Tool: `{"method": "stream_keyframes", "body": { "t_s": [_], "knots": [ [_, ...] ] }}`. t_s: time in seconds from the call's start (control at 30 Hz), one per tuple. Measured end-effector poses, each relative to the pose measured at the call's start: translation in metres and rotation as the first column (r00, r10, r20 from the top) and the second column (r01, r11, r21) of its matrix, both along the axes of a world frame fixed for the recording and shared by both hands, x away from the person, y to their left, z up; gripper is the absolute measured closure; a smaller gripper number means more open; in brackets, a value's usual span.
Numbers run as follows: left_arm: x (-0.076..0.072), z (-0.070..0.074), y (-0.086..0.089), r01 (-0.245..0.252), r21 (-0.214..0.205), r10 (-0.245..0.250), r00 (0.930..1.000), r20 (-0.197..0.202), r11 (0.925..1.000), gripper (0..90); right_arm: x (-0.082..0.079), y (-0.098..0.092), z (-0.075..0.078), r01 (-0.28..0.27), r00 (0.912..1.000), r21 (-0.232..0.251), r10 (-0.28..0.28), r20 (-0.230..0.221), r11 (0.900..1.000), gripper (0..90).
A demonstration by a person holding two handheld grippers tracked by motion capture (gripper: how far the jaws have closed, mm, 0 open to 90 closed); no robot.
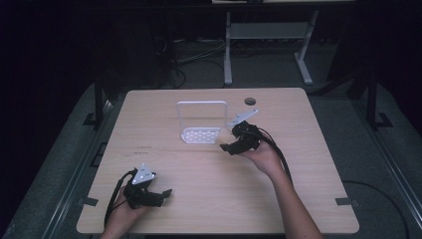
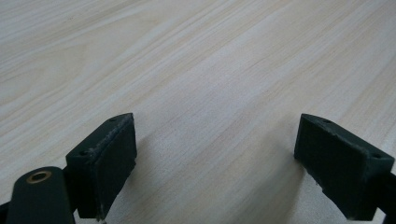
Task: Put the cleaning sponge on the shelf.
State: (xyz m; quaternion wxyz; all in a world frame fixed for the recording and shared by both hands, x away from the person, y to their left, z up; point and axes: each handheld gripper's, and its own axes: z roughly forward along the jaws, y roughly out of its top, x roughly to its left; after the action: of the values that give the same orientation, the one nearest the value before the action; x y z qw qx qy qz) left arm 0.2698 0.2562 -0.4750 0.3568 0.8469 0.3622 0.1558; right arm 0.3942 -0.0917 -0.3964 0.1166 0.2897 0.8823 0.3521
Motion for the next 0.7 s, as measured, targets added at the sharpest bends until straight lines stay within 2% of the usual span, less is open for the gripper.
{"method": "stream_keyframes", "body": {
  "t_s": [0.7],
  "knots": [
    [0.000, 0.000, -0.001, 0.003, -0.002, -0.003, 1.0000, -0.001, 1.0000, 12.3, 0.019, 0.034, -0.009, -0.033, 0.9994, -0.010, 0.033, -0.011, 0.9994, 32.6]
  ]
}}
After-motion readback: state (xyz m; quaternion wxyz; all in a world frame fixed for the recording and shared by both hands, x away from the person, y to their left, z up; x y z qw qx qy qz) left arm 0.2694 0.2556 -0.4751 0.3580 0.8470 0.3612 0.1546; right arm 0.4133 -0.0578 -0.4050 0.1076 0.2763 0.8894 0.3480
